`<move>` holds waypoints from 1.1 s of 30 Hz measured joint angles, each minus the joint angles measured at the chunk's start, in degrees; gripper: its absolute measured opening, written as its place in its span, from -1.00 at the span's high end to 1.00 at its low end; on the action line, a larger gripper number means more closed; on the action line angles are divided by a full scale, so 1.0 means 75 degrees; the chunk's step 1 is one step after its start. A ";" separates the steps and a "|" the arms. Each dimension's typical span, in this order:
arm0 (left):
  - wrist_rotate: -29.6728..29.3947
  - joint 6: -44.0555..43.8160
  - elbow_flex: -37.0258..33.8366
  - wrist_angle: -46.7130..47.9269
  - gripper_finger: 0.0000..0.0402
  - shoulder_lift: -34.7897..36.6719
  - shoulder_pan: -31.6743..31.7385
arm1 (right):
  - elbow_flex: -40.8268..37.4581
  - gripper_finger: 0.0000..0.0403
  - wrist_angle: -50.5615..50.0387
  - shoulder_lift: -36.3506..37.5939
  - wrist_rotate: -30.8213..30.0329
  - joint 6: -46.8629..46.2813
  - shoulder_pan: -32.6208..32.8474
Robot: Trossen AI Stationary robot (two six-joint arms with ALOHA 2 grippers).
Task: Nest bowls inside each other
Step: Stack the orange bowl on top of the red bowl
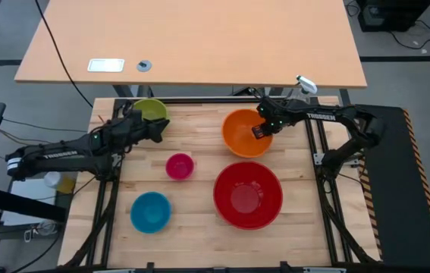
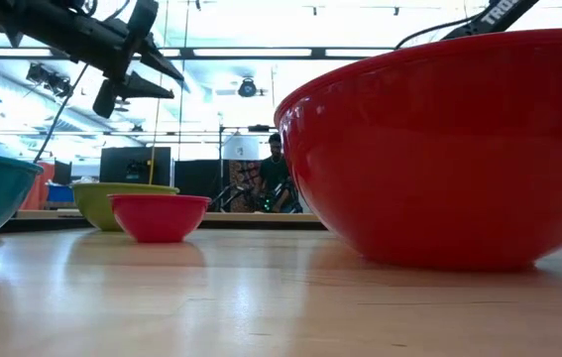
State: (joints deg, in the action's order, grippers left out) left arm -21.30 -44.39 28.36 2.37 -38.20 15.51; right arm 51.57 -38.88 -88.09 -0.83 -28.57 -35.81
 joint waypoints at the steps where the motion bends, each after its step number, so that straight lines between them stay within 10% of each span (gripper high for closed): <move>1: -0.0003 -0.0103 0.0003 0.0001 0.14 -0.0024 0.0000 | -0.0004 0.72 0.0088 0.0043 0.0070 -0.0026 0.0000; 18: -0.0006 -0.0339 0.0012 -0.0001 0.14 -0.0072 0.0003 | 0.1178 0.88 -0.0832 0.2027 -0.0154 0.0495 0.0182; 26: -0.0006 -0.0342 0.0014 -0.0002 0.14 -0.0072 0.0003 | 0.1578 0.86 -0.0238 0.2579 0.2430 0.1985 0.1195; 33: -0.0009 -0.0342 0.0014 -0.0001 0.14 -0.0072 0.0003 | 0.1583 0.85 -0.0306 0.2213 0.2612 0.2511 0.3061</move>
State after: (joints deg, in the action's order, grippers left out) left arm -21.37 -46.96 28.47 2.36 -38.74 15.53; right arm 63.44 -41.17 -71.49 18.76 -9.74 -12.86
